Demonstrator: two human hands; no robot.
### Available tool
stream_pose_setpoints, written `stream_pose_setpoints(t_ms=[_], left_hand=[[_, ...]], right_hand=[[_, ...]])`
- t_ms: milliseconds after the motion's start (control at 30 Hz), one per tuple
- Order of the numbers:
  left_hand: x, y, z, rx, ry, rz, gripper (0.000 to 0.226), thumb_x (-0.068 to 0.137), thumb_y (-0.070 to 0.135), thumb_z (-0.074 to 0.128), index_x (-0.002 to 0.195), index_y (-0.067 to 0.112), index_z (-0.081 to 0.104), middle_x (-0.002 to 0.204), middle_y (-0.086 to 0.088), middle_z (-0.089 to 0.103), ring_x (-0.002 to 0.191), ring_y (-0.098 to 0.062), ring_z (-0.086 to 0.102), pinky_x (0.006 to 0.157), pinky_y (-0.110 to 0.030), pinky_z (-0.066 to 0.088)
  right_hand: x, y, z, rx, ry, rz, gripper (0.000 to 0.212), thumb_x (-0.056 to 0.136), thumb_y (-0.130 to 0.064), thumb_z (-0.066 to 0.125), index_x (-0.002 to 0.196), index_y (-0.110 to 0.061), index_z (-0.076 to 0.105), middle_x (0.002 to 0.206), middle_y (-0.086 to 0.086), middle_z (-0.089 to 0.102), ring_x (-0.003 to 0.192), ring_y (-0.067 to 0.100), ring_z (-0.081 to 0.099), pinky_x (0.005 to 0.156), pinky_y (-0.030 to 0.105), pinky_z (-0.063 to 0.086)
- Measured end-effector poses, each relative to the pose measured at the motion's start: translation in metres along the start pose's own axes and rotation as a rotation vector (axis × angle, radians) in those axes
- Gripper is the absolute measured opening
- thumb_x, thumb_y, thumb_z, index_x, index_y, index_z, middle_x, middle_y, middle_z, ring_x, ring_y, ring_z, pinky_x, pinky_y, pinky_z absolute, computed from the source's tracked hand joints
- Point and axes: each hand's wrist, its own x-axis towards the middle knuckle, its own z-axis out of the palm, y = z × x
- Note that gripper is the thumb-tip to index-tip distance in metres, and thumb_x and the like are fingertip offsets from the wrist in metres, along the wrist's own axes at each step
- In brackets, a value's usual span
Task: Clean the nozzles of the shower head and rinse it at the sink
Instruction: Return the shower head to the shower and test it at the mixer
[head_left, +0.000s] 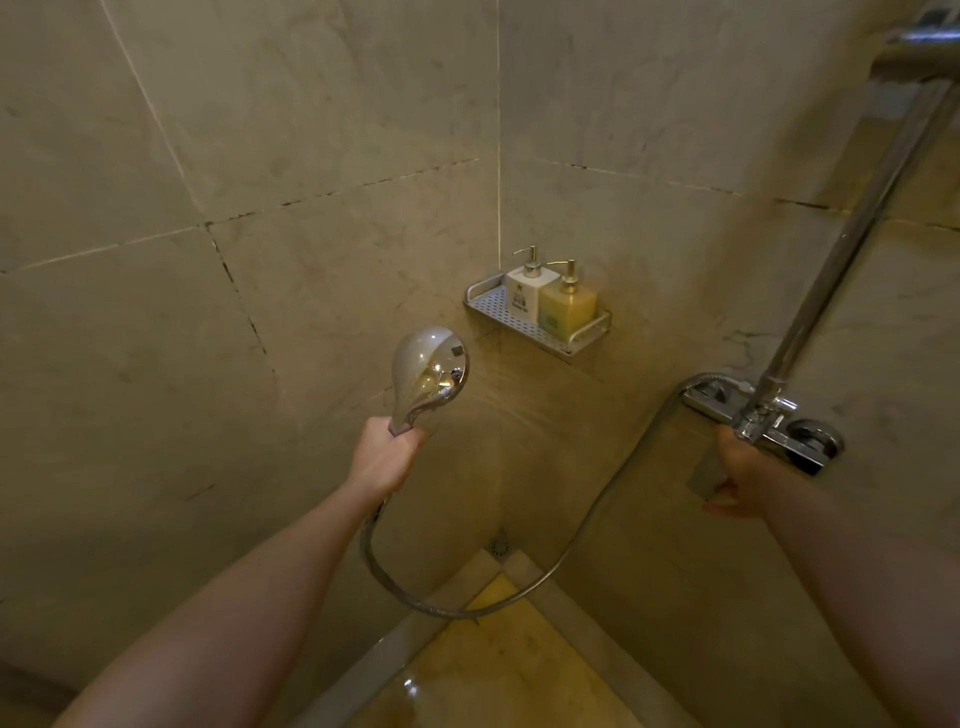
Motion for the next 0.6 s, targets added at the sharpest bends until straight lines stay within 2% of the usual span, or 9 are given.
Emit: stream_pose_setpoints(t_ms=[100, 200, 267, 300, 333, 400, 433, 533, 600], left_hand=[[0.002, -0.004, 0.003, -0.018, -0.008, -0.009, 0.032, 0.080, 0.013, 0.061, 0.059, 0.020, 0.038, 0.052, -0.004, 0.036, 0.043, -0.017, 0.033, 0.044, -0.030, 0.027], [0.003, -0.006, 0.007, -0.012, -0.002, -0.025, 0.032, 0.079, 0.013, 0.060, 0.058, 0.022, 0.037, 0.051, -0.002, 0.036, 0.042, -0.017, 0.034, 0.043, -0.029, 0.027], [0.003, -0.007, 0.010, 0.004, -0.008, -0.026, 0.034, 0.082, 0.009, 0.059, 0.058, 0.021, 0.038, 0.049, -0.001, 0.036, 0.042, -0.017, 0.035, 0.043, -0.029, 0.028], [0.003, -0.007, 0.012, 0.010, -0.008, -0.026, 0.033, 0.082, 0.009, 0.059, 0.058, 0.020, 0.039, 0.048, -0.001, 0.036, 0.042, -0.017, 0.036, 0.042, -0.030, 0.028], [0.003, -0.007, 0.013, 0.017, -0.005, -0.026, 0.031, 0.081, 0.009, 0.059, 0.059, 0.018, 0.040, 0.048, -0.002, 0.037, 0.042, -0.018, 0.036, 0.042, -0.032, 0.029], [0.003, -0.006, 0.016, 0.034, -0.004, -0.018, 0.023, 0.079, 0.012, 0.058, 0.061, 0.016, 0.043, 0.051, -0.006, 0.038, 0.045, -0.020, 0.039, 0.045, -0.034, 0.033], [0.003, -0.006, 0.017, 0.042, -0.011, -0.019, 0.020, 0.079, 0.012, 0.058, 0.063, 0.015, 0.045, 0.053, -0.008, 0.039, 0.047, -0.021, 0.040, 0.046, -0.035, 0.034], [0.003, -0.004, 0.026, 0.058, -0.039, -0.022, 0.024, 0.083, 0.009, 0.057, 0.063, 0.015, 0.046, 0.053, -0.007, 0.042, 0.046, -0.020, 0.042, 0.043, -0.033, 0.035], [0.001, -0.002, 0.034, 0.068, -0.062, -0.012, 0.029, 0.086, 0.006, 0.056, 0.061, 0.015, 0.044, 0.050, -0.006, 0.042, 0.043, -0.020, 0.041, 0.040, -0.030, 0.034]], right_hand=[[0.008, 0.002, 0.000, -0.041, 0.023, 0.028, 0.059, 0.096, -0.066, 0.033, 0.124, -0.017, 0.047, 0.110, 0.015, 0.055, 0.097, 0.031, 0.055, 0.087, 0.051, 0.049], [0.010, 0.005, 0.002, -0.106, 0.060, 0.021, 0.056, 0.094, -0.070, 0.027, 0.114, -0.021, 0.044, 0.087, 0.009, 0.049, 0.075, 0.027, 0.048, 0.065, 0.034, 0.041], [0.014, 0.006, 0.003, -0.117, 0.092, -0.001, 0.054, 0.094, -0.068, 0.029, 0.117, -0.022, 0.044, 0.099, 0.011, 0.050, 0.077, 0.026, 0.048, 0.058, 0.029, 0.037], [0.017, 0.007, 0.004, -0.101, 0.090, -0.002, 0.056, 0.095, -0.066, 0.031, 0.120, -0.019, 0.047, 0.104, 0.012, 0.051, 0.078, 0.026, 0.050, 0.057, 0.028, 0.038], [0.021, 0.008, 0.003, -0.090, 0.088, -0.008, 0.057, 0.095, -0.065, 0.033, 0.117, -0.015, 0.049, 0.099, 0.013, 0.054, 0.073, 0.025, 0.051, 0.057, 0.027, 0.039], [0.027, 0.012, 0.004, -0.066, 0.063, -0.018, 0.061, 0.093, -0.070, 0.032, 0.101, -0.012, 0.049, 0.075, 0.016, 0.057, 0.057, 0.024, 0.054, 0.058, 0.027, 0.043], [0.029, 0.014, 0.004, -0.053, 0.052, -0.007, 0.062, 0.092, -0.073, 0.031, 0.100, -0.014, 0.047, 0.076, 0.017, 0.059, 0.060, 0.026, 0.058, 0.062, 0.030, 0.047], [0.022, 0.016, 0.003, -0.092, 0.064, 0.007, 0.054, 0.096, -0.066, 0.033, 0.121, -0.019, 0.044, 0.118, 0.010, 0.051, 0.099, 0.029, 0.057, 0.070, 0.041, 0.048], [0.015, 0.015, 0.003, -0.177, 0.078, 0.003, 0.065, 0.096, -0.066, 0.029, 0.138, -0.018, 0.044, 0.132, 0.010, 0.049, 0.108, 0.032, 0.055, 0.071, 0.047, 0.049]])
